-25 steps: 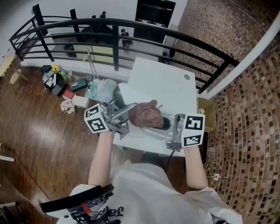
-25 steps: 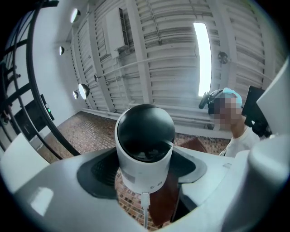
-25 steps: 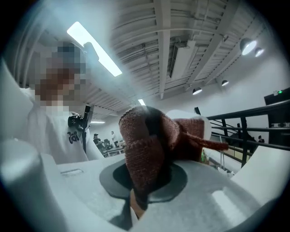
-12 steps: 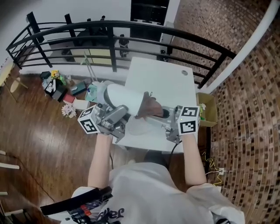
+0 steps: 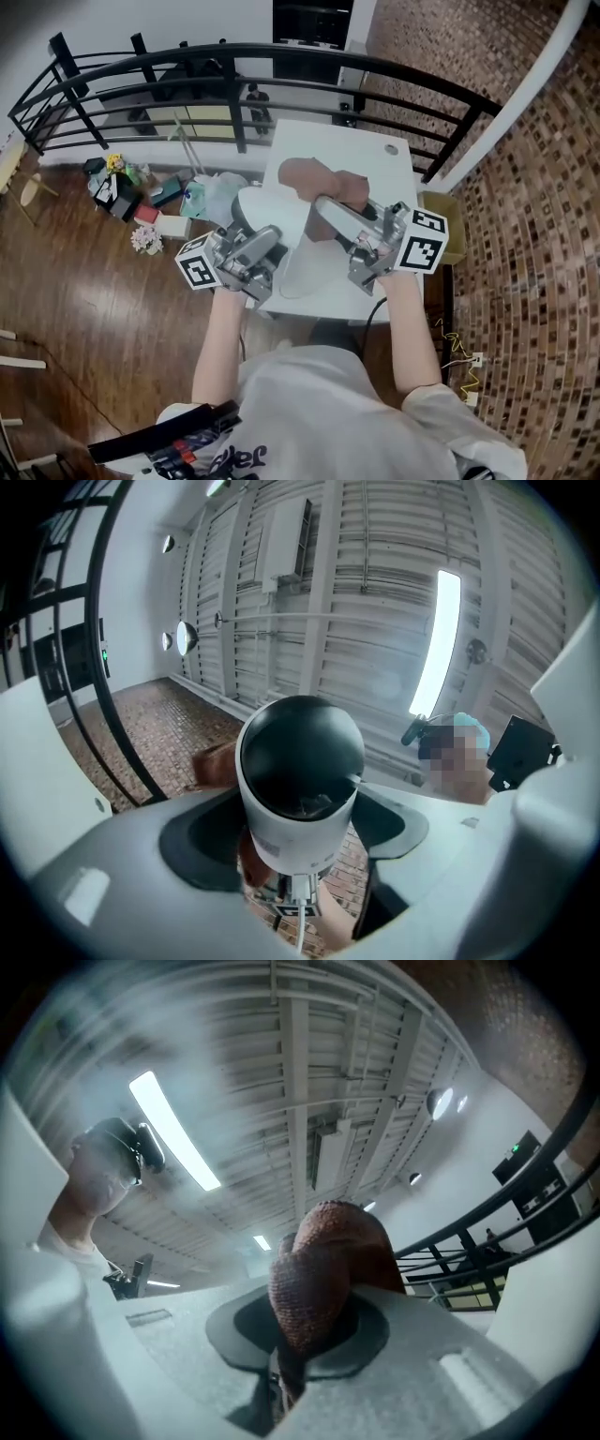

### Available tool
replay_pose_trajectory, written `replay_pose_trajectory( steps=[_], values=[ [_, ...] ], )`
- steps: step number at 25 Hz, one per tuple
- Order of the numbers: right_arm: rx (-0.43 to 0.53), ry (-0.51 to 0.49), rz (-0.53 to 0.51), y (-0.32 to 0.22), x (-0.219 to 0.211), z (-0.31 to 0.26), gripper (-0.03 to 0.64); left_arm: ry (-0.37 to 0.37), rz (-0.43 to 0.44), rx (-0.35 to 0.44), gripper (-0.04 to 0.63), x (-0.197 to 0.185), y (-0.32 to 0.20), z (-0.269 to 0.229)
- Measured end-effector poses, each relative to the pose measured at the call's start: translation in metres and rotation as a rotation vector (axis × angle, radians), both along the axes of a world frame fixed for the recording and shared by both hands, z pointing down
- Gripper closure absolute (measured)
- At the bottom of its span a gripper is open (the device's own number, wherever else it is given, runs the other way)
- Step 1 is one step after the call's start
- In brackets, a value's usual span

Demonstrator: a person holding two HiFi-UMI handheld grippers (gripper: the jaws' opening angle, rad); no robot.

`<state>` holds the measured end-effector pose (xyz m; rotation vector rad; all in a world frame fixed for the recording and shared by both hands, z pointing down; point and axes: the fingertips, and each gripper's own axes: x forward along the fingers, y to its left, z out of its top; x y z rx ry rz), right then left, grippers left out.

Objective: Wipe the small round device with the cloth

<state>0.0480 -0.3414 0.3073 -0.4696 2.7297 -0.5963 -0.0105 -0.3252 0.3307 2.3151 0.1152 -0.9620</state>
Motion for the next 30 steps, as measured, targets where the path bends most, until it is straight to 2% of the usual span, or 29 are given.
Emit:
replay_pose_trajectory(
  steps=[3, 7, 11, 14, 16, 18, 21, 24, 27, 30],
  values=[
    [0.074, -0.012, -0.06, 0.021, -0.007, -0.018, 0.595, 0.012, -0.009, -0.063, 0.219, 0.003, -0.013, 0.007],
    [0.133, 0.077, -0.174, 0.051, -0.035, -0.005, 0.595, 0.145, 0.025, -0.167, 0.218, -0.004, -0.026, -0.003],
    [0.096, 0.062, -0.221, 0.051, -0.031, 0.011, 0.595, 0.208, 0.052, -0.194, 0.219, -0.01, -0.029, -0.012],
    [0.077, 0.136, -0.252, 0.051, -0.036, 0.031, 0.595, 0.275, 0.065, -0.217, 0.219, -0.018, -0.034, -0.017],
    [0.058, 0.186, -0.246, 0.049, -0.037, 0.047, 0.595, 0.311, 0.084, -0.214, 0.219, -0.021, -0.033, -0.021],
    [0.027, 0.194, -0.202, 0.04, -0.031, 0.058, 0.595, 0.327, 0.108, -0.197, 0.219, -0.021, -0.026, -0.024],
    [-0.01, 0.135, -0.072, 0.014, -0.01, 0.053, 0.595, 0.316, 0.12, -0.183, 0.219, -0.021, -0.018, -0.023],
    [0.006, 0.044, 0.033, -0.004, 0.004, 0.025, 0.595, 0.24, 0.09, -0.184, 0.219, -0.013, -0.019, -0.014],
    [0.043, -0.003, 0.031, -0.002, -0.002, 0.004, 0.595, 0.153, 0.048, -0.196, 0.219, 0.001, -0.023, -0.003],
    [0.034, -0.021, 0.011, 0.011, -0.004, 0.009, 0.595, 0.095, -0.014, -0.219, 0.219, 0.007, -0.032, 0.006]
  ],
)
